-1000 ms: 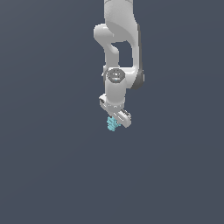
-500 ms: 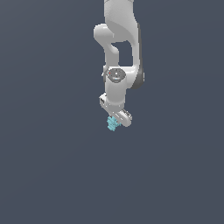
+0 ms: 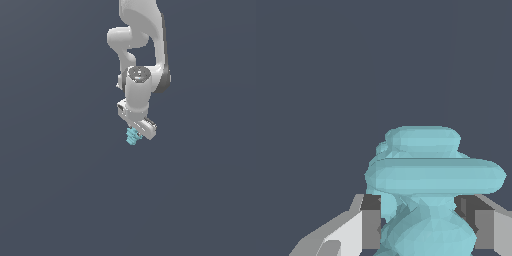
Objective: Pick up the object and move it to a goal position.
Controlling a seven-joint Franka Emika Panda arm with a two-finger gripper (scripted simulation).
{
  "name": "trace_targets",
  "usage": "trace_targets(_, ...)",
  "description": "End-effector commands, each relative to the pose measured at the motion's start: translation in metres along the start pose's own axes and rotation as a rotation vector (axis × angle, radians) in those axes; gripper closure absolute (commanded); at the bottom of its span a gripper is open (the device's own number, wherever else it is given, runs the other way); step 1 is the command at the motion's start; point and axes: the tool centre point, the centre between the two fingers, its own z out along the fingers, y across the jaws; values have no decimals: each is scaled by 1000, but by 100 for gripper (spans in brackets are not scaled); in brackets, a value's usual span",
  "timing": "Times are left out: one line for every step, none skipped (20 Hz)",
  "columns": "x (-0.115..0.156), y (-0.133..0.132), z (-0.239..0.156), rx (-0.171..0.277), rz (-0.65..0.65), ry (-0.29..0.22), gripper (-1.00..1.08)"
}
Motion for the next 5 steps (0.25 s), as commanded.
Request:
trace_targets(-4, -2, -9, 0, 0, 0, 108)
trace_targets(-5, -3, -11, -1, 1, 0, 108)
trace_targets(-5, -3, -13, -1, 1, 0, 108)
trace_targets(-6, -3, -14, -1, 1, 0, 108)
trace_targets(-6, -3, -14, -1, 1, 0, 108)
